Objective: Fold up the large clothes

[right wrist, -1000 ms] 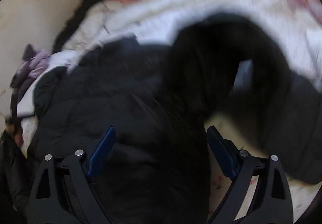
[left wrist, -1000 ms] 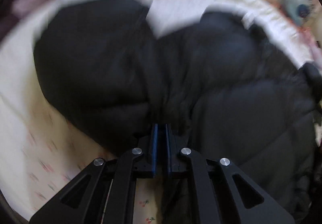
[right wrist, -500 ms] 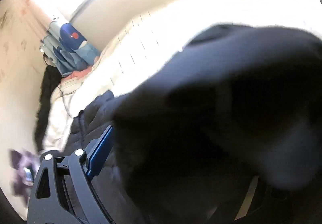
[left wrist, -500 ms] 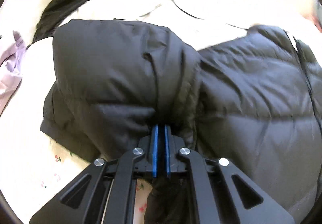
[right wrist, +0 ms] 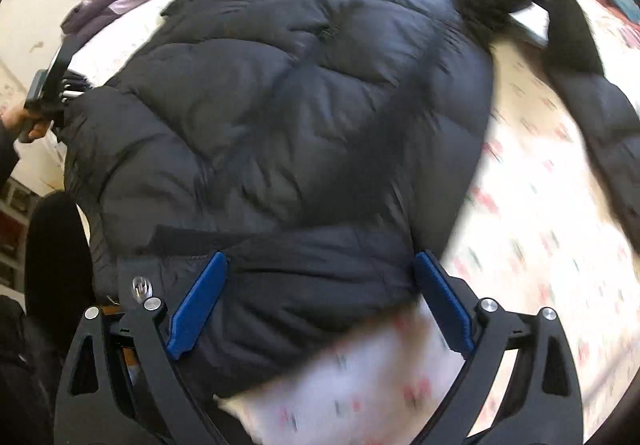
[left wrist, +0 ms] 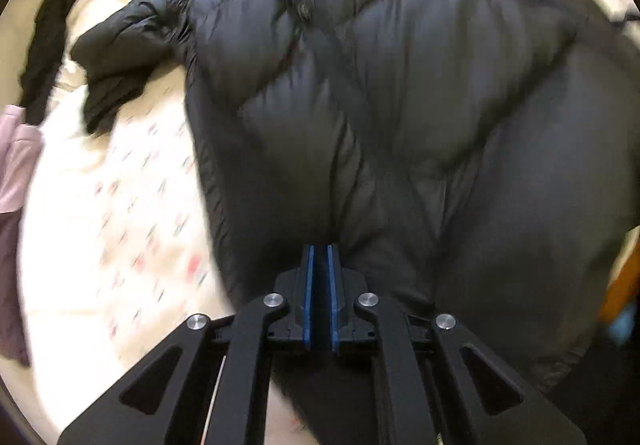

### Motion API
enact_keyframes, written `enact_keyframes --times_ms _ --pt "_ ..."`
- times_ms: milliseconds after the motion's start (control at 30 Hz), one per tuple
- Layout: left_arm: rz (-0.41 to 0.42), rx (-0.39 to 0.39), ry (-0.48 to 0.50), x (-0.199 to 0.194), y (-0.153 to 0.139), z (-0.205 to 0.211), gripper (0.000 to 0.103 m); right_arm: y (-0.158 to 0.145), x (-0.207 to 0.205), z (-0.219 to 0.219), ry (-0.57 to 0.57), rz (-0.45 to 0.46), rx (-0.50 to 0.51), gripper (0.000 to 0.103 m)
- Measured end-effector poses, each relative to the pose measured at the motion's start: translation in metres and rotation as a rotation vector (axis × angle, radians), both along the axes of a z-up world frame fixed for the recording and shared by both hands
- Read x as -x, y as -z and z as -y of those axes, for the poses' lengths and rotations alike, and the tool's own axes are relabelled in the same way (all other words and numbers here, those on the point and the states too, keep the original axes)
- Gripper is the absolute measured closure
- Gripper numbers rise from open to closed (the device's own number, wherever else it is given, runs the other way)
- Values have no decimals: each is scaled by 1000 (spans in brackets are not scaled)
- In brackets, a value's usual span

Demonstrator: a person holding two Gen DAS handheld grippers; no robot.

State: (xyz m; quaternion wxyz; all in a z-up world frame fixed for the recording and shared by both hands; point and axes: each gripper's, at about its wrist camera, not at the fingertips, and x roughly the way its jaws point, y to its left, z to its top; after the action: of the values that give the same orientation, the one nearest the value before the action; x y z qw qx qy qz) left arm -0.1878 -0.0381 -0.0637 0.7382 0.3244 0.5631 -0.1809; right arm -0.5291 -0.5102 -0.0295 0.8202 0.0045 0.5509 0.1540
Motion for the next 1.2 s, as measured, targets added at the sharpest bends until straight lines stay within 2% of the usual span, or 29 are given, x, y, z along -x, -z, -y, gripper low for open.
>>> enact_keyframes --times_ms 33,100,133,167,200,233,267,300,333,367,400,467,533,633,667,700,733,767,833,867,900,1000,1167,1200 --pt "-12 4 -41 2 -5 -8 95 -7 4 13 37 0 -40 11" --pt "21 45 -138 6 -34 -23 95 -28 25 62 192 50 -264 10" --pt "61 93 -160 10 -55 -28 95 -34 29 86 254 74 -356 8" --pt "99 159 -179 13 -79 -30 95 -41 39 121 366 119 -504 7" --pt "134 211 -198 11 -98 -31 89 -45 27 149 447 147 -597 7" --pt "187 290 -227 13 -124 -30 79 -42 37 184 587 187 -710 7" --pt "225 355 -246 12 -140 -27 42 -34 29 199 698 208 -784 7" --pt "277 427 -267 8 -157 -21 17 -22 29 211 809 227 -863 7" --pt "362 533 -296 10 -175 -14 15 -7 38 238 960 251 -947 7" --pt "385 613 -313 0 -176 2 15 -2 22 258 1024 269 -977 7" --pt "381 687 -319 -8 -179 9 15 4 22 270 1070 301 -1001 7" --pt "395 839 -366 -20 -174 36 15 -1 14 293 1112 384 -994 7" --pt "378 907 -400 -46 -149 56 15 -12 -2 302 1122 440 -951 7" --pt "361 970 -481 -72 -107 74 15 -12 -33 311 1152 422 -875 7" --pt "356 992 -504 -75 -96 80 15 -7 -50 300 1149 431 -867 18" --pt "357 1005 -530 -82 -84 82 15 2 -74 303 1135 451 -873 33" --pt "353 1005 -563 -82 -71 79 15 1 -77 307 1122 468 -898 76" --pt "328 984 -569 -86 -60 78 15 17 -114 281 1117 456 -914 91" --pt "291 946 -580 -105 -51 82 15 4 -120 269 1077 496 -850 94" --pt "302 958 -595 -104 -49 80 15 9 -155 252 1045 524 -812 94" --pt "319 971 -611 -103 -48 78 15 -4 -167 237 1000 571 -775 94" --pt "377 961 -625 -98 -52 68 15 -66 -181 229 897 712 -691 94" --pt "563 848 -572 -82 -69 74 15 -165 -181 250 836 887 -590 94" --pt "592 821 -554 -79 -71 78 15 -175 -175 255 837 902 -579 94"
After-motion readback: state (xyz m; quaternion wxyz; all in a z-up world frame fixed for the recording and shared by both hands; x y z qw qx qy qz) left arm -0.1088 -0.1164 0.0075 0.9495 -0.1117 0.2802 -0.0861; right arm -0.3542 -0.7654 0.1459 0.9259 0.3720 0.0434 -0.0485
